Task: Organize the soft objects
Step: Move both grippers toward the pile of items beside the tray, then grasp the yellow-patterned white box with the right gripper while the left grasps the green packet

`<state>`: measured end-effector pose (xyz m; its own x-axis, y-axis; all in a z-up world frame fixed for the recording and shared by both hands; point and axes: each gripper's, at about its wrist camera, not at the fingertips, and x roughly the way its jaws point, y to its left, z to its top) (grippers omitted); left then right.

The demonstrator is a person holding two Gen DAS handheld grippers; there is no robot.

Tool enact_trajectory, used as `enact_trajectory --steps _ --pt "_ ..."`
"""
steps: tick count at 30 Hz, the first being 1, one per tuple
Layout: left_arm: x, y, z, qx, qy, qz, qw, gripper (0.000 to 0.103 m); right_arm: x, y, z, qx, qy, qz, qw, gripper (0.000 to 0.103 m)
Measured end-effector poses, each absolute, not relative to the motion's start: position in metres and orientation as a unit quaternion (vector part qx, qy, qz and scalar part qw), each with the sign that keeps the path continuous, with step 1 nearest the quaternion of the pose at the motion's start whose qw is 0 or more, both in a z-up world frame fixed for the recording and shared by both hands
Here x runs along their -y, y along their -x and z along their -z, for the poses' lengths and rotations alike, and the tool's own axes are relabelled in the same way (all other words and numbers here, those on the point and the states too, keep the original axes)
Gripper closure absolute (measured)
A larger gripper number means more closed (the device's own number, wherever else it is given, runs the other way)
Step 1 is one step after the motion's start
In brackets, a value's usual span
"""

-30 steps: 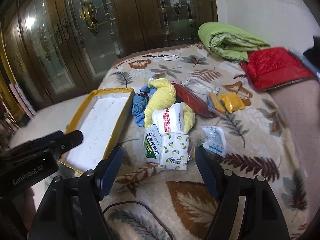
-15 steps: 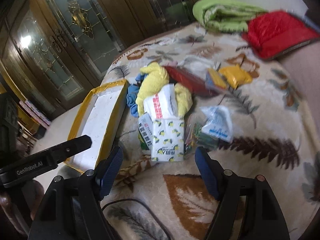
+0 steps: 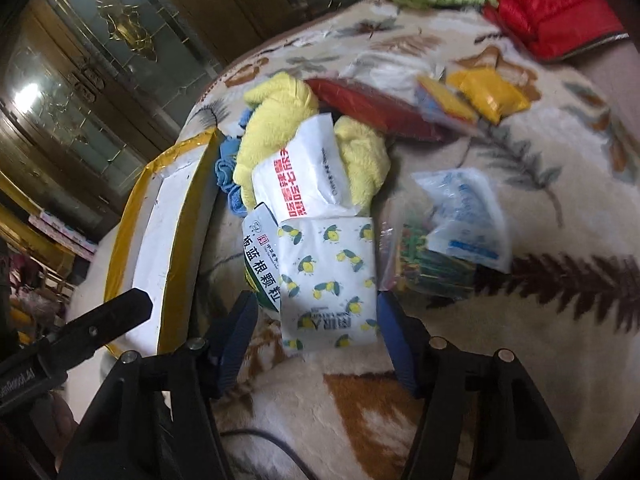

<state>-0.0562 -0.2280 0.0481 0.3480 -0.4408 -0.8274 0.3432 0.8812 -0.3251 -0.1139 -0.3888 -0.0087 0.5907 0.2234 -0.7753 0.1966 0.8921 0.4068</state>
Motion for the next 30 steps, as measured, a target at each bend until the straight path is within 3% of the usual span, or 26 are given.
enact_trajectory --steps 4,13,15,24,30 --pt "0.241 0.041 -0.038 -0.535 0.046 0.253 0.805 0.049 0.39 0.109 0.016 -0.464 -0.23 0.002 0.855 0.052" --pt "0.289 0.017 -0.001 -0.582 0.014 0.252 0.773 0.049 0.4 0.139 0.0 -0.431 -0.234 0.004 0.872 0.055" --pt "0.293 0.016 0.007 -0.586 0.013 0.251 0.77 0.057 0.398 0.141 -0.001 -0.429 -0.223 0.009 0.875 0.055" --pt "0.278 0.033 -0.004 -0.561 0.023 0.264 0.784 0.079 0.391 0.137 0.0 -0.438 -0.213 0.016 0.873 0.055" --pt "0.259 0.055 -0.032 -0.534 0.038 0.276 0.798 0.08 0.388 0.141 -0.011 -0.43 -0.214 0.015 0.877 0.055"
